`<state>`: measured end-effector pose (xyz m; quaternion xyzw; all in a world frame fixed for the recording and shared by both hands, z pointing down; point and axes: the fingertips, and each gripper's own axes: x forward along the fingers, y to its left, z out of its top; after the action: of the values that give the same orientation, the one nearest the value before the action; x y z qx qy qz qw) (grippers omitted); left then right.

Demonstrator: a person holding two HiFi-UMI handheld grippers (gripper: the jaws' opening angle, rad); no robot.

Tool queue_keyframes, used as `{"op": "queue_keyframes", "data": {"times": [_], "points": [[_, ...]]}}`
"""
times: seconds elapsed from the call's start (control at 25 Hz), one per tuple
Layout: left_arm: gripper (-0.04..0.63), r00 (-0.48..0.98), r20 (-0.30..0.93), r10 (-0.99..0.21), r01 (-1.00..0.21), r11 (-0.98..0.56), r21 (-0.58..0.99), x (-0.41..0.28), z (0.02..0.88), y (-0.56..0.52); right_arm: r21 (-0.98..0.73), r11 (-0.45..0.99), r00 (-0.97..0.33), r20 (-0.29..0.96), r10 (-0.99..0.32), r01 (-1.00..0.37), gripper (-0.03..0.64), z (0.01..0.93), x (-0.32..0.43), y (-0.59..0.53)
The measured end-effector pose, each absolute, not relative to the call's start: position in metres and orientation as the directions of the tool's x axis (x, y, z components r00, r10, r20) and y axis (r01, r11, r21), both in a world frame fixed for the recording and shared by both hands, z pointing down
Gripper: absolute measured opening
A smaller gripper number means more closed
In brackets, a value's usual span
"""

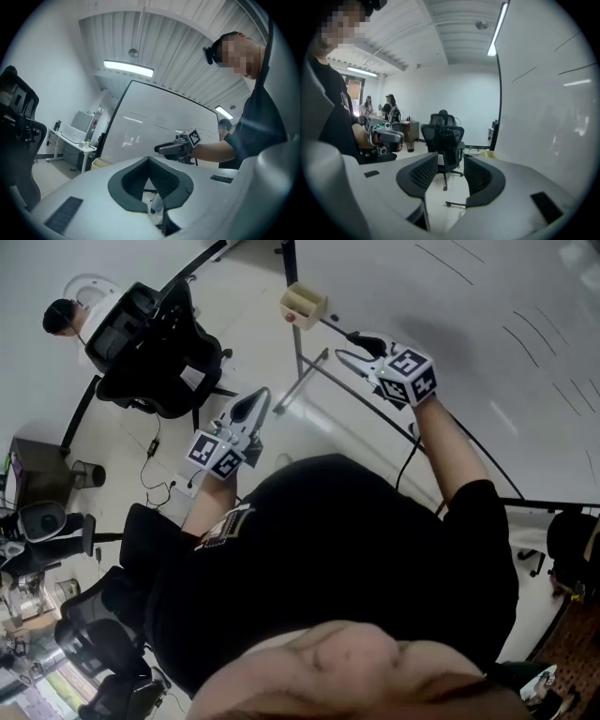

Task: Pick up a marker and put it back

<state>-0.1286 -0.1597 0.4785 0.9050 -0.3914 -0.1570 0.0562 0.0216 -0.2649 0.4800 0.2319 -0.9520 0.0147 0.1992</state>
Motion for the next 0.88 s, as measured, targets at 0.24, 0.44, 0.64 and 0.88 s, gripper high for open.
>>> {"op": "queue_keyframes", "data": {"times": [0.24,0.44,0.64,0.88], "points": [[-0.008,0.630,-0.154,-0.761,-0.728,-0.648,0.224,-0.208,0.511,-0.224,0.190,0.879,-0.633,0.629,-0.451,-0.438,0.201,0.560,-0.063,-0.392],[-0.008,0.620,-0.113,-0.776,-0.741,-0.627,0.240,-0.233,0.513,-0.260,0.242,0.881,-0.511,0.740,-0.438,-0.406,0.210,0.608,-0.097,-0.486],[-0.008,0.566,-0.142,-0.812,-0.782,-0.583,0.221,-0.234,0.508,-0.277,0.247,0.896,-0.359,0.851,-0.382,-0.369,0.229,0.664,-0.096,-0.511],[-0.008,0.568,-0.127,-0.813,-0.776,-0.580,0.247,-0.215,0.519,-0.281,0.180,0.889,-0.257,0.916,-0.307,-0.421,0.111,0.677,-0.089,-0.521]]}}
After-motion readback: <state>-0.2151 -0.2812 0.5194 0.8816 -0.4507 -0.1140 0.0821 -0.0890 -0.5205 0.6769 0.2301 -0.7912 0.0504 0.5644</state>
